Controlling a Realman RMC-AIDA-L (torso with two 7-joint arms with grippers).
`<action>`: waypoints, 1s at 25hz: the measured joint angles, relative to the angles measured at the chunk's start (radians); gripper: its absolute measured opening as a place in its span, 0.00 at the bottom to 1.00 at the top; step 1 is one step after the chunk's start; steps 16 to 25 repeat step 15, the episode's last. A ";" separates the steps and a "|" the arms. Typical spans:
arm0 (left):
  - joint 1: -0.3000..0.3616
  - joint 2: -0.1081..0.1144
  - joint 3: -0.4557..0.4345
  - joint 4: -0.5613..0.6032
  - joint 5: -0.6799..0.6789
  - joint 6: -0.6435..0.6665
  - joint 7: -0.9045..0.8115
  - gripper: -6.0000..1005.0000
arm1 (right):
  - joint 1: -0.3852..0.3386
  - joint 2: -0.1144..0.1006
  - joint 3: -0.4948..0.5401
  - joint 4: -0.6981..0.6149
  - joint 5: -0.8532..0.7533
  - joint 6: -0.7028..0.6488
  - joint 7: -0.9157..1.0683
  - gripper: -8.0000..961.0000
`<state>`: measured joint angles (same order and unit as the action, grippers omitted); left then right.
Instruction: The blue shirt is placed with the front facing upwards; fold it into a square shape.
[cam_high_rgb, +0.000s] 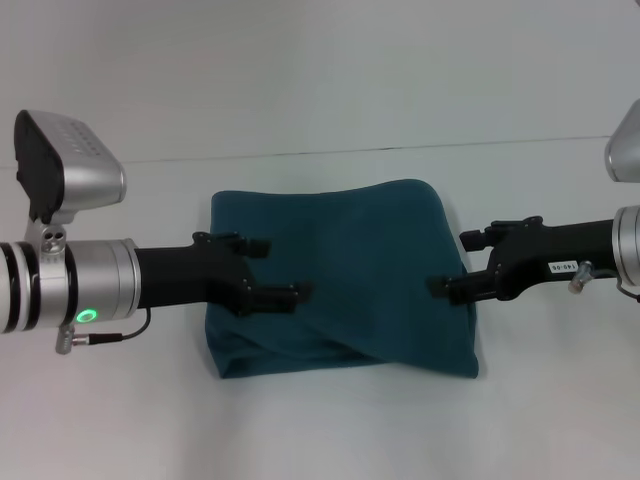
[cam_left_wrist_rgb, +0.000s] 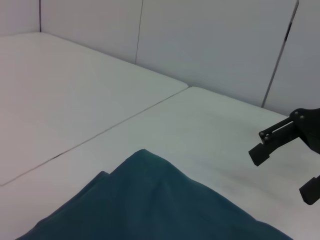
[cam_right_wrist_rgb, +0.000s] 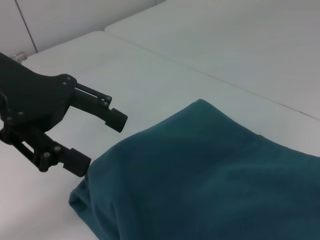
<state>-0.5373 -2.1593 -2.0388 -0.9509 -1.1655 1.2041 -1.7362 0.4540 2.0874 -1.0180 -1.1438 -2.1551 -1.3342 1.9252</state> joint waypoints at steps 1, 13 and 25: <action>0.000 0.000 0.000 0.000 0.001 -0.004 0.000 0.89 | -0.001 0.000 0.000 0.000 0.000 0.001 0.000 0.99; -0.014 -0.002 0.003 0.009 0.003 -0.028 0.005 0.89 | -0.008 0.002 0.004 -0.001 -0.001 0.004 -0.006 0.99; -0.015 -0.002 0.003 0.010 0.003 -0.028 0.004 0.89 | -0.008 0.002 0.006 -0.001 -0.001 0.004 -0.006 0.99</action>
